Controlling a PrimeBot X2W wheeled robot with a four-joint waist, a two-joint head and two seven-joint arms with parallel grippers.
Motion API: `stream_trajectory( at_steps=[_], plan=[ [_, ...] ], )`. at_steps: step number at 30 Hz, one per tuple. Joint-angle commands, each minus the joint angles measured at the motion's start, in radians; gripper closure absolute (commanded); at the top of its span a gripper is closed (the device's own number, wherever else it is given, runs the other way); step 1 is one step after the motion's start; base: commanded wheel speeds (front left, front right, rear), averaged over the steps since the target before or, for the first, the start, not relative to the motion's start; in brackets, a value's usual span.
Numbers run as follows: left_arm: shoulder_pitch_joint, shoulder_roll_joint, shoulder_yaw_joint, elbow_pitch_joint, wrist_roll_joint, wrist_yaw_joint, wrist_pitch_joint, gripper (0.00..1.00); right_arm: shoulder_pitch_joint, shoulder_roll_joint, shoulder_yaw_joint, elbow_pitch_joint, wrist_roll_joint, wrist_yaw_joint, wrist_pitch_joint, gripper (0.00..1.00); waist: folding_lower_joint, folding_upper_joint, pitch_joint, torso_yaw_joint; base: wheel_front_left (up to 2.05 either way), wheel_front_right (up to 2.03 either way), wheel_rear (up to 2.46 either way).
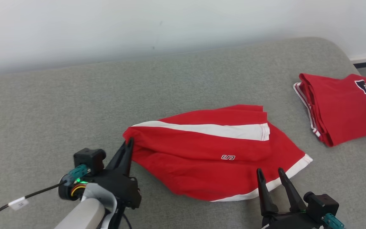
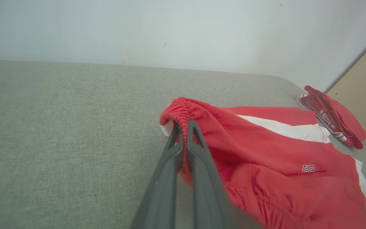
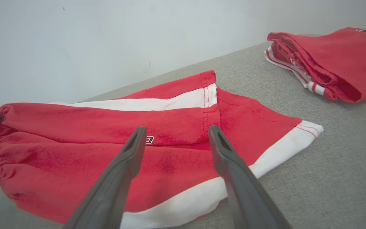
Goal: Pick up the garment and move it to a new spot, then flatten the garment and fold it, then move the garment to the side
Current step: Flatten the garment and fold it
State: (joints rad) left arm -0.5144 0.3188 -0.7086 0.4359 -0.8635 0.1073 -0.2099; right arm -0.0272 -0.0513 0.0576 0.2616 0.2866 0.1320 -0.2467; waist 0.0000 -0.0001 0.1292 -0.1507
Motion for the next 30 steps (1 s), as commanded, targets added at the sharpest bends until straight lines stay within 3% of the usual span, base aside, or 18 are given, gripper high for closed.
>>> stream_trajectory(
  at_steps=[1,10,16,18,27,30],
  plan=[
    [0.015,0.009,0.008,-0.007,-0.004,0.008,-0.007,1.00,0.010,0.003,0.001,-0.004,-0.010,-0.002,0.000,0.00,0.0000,0.0001,-0.009,0.017,0.00,0.00,0.00],
    [-0.027,0.061,0.055,0.008,0.012,0.050,-0.018,1.00,0.008,0.002,0.012,-0.016,-0.008,-0.002,0.011,0.00,0.0000,0.0001,-0.017,0.029,0.00,0.00,0.00],
    [-0.021,0.060,0.051,0.067,-0.002,0.067,0.023,1.00,0.011,0.002,0.010,-0.012,0.002,-0.002,0.006,0.00,0.0000,0.0001,-0.018,0.003,0.00,0.00,0.00],
    [-0.004,0.057,0.052,0.075,-0.013,0.074,0.027,0.00,0.017,0.003,0.004,-0.014,0.000,-0.002,0.003,0.00,0.0000,0.0001,-0.017,0.000,0.00,0.00,0.00],
    [0.129,0.080,0.102,0.029,-0.045,0.110,-0.026,0.00,0.026,0.003,-0.018,-0.021,0.000,-0.002,-0.001,0.00,0.0000,0.0001,-0.011,0.029,0.00,0.00,0.00],
    [0.191,0.078,0.114,-0.031,-0.055,0.099,-0.040,0.00,0.028,0.002,-0.021,-0.022,0.002,-0.002,-0.001,0.00,0.0000,0.0001,-0.014,0.047,0.00,0.00,0.00]
  ],
)
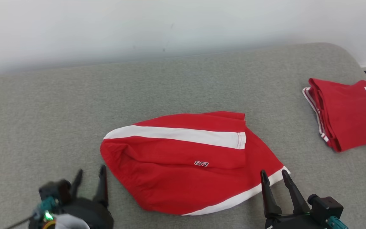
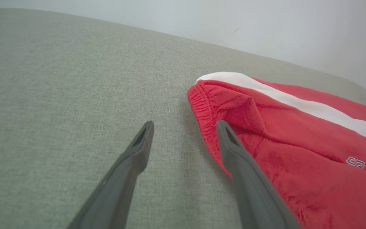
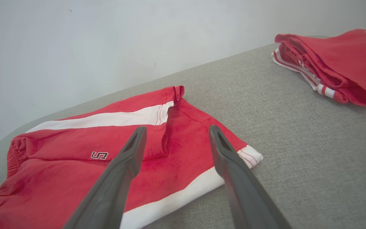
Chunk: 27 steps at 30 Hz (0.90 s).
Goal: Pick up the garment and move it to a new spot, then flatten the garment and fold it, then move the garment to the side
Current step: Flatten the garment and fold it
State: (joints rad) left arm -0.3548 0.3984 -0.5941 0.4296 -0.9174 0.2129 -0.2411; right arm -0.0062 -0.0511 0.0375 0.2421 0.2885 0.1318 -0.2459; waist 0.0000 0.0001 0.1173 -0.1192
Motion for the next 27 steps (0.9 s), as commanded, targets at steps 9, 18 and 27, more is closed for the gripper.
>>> stream_trajectory(
  at_steps=[9,18,27],
  plan=[
    [0.150,-0.040,-0.055,-0.166,-0.056,-0.061,0.045,0.00,0.002,0.002,0.007,-0.002,-0.001,-0.002,0.002,0.00,0.0000,-0.0001,-0.004,0.036,0.00,0.00,0.00],
    [0.122,-0.082,-0.077,-0.123,-0.108,-0.064,0.129,0.00,-0.012,0.002,0.020,0.006,0.008,-0.002,-0.001,0.00,0.0000,-0.0001,0.001,0.004,0.00,0.00,0.00],
    [0.123,-0.087,-0.067,-0.115,-0.147,-0.087,0.152,0.17,-0.004,0.002,0.013,0.009,0.009,-0.002,-0.008,0.00,0.0000,-0.0001,0.004,-0.021,0.00,0.00,0.00]
  ],
)
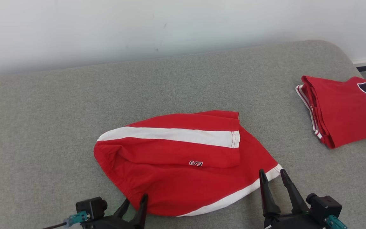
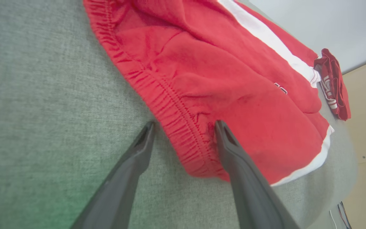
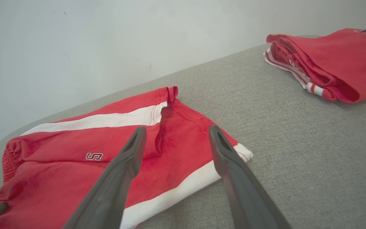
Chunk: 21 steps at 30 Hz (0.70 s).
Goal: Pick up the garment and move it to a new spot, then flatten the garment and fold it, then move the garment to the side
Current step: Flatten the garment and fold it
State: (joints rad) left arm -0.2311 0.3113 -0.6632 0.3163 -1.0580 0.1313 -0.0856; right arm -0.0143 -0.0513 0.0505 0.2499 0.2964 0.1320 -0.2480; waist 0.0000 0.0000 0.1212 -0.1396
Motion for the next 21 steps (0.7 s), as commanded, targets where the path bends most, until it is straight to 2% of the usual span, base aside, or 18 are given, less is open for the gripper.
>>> stream_trajectory(
  at_steps=[1,2,3,5,10,14,17,21],
  plan=[
    [-0.002,-0.001,0.004,-0.003,-0.005,-0.008,-0.010,0.38,0.004,0.003,-0.001,0.001,0.002,-0.002,-0.007,0.00,0.0000,0.0000,0.000,0.000,0.00,0.00,0.00],
    [-0.004,-0.001,0.005,-0.003,-0.003,-0.009,-0.011,0.52,0.004,0.003,-0.002,0.002,0.002,-0.002,-0.007,0.00,0.0000,0.0000,0.000,0.001,0.00,0.00,0.00],
    [-0.006,-0.002,0.004,-0.003,-0.002,-0.006,-0.014,0.76,0.003,0.003,-0.001,0.003,0.003,-0.002,-0.008,0.00,0.0000,0.0000,0.000,0.002,0.00,0.00,0.00],
    [-0.013,0.003,0.003,-0.005,0.008,-0.003,-0.020,1.00,-0.001,0.003,0.002,0.004,0.005,-0.002,-0.008,0.00,0.0000,0.0000,-0.001,0.004,0.00,0.00,0.00],
    [-0.009,0.013,0.013,-0.044,0.017,0.000,-0.044,1.00,0.004,0.003,0.001,0.007,0.005,-0.002,-0.009,0.00,0.0000,0.0000,-0.006,0.012,0.00,0.00,0.00],
    [0.006,0.036,0.026,-0.139,0.016,0.013,-0.047,1.00,0.009,0.003,0.001,0.008,0.002,-0.002,-0.010,0.00,0.0000,0.0000,-0.010,0.017,0.00,0.00,0.00],
    [0.028,0.073,0.032,-0.236,0.025,0.050,-0.025,1.00,0.012,0.003,0.003,0.008,0.000,-0.002,-0.009,0.00,0.0000,0.0000,-0.014,0.020,0.00,0.00,0.00],
    [0.076,0.133,0.030,-0.380,0.039,0.125,0.024,1.00,0.017,0.002,0.002,0.006,-0.002,-0.002,-0.009,0.00,0.0000,0.0000,-0.018,0.023,0.00,0.00,0.00]
  ],
)
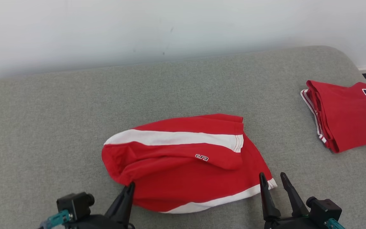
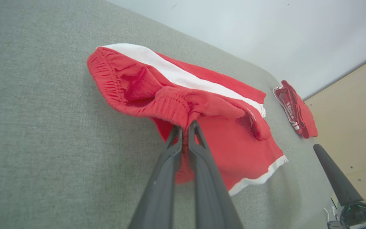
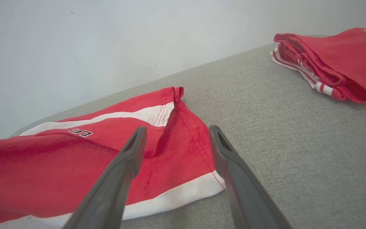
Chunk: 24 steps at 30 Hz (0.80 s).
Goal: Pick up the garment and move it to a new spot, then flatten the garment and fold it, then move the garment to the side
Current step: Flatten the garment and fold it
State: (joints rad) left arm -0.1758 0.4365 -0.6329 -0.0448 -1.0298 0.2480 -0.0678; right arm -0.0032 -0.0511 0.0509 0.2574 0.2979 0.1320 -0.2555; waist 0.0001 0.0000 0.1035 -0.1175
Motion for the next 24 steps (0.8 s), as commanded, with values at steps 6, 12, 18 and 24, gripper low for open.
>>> stream_trajectory(
  at_steps=[6,12,18,24],
  plan=[
    [0.037,0.063,-0.019,-0.169,0.016,0.091,0.098,1.00,0.002,0.002,0.002,-0.004,-0.007,-0.002,-0.001,0.00,-0.0001,0.0000,0.003,0.002,0.00,0.00,0.00],
    [-0.146,0.026,-0.064,0.005,0.053,0.068,0.191,1.00,-0.019,0.002,0.024,-0.005,-0.005,-0.002,0.003,0.00,-0.0001,0.0000,0.019,-0.014,0.00,0.00,0.00],
    [-0.329,-0.079,-0.067,0.311,0.066,0.027,0.193,1.00,-0.040,0.002,0.042,-0.004,-0.003,-0.002,0.002,0.00,-0.0001,0.0000,0.039,-0.060,0.00,0.00,0.00],
    [-0.451,-0.126,-0.089,0.560,0.112,-0.002,0.164,1.00,-0.054,0.002,0.041,-0.007,0.000,-0.002,-0.001,0.00,-0.0001,0.0000,0.068,-0.086,0.00,0.00,0.00]
  ],
)
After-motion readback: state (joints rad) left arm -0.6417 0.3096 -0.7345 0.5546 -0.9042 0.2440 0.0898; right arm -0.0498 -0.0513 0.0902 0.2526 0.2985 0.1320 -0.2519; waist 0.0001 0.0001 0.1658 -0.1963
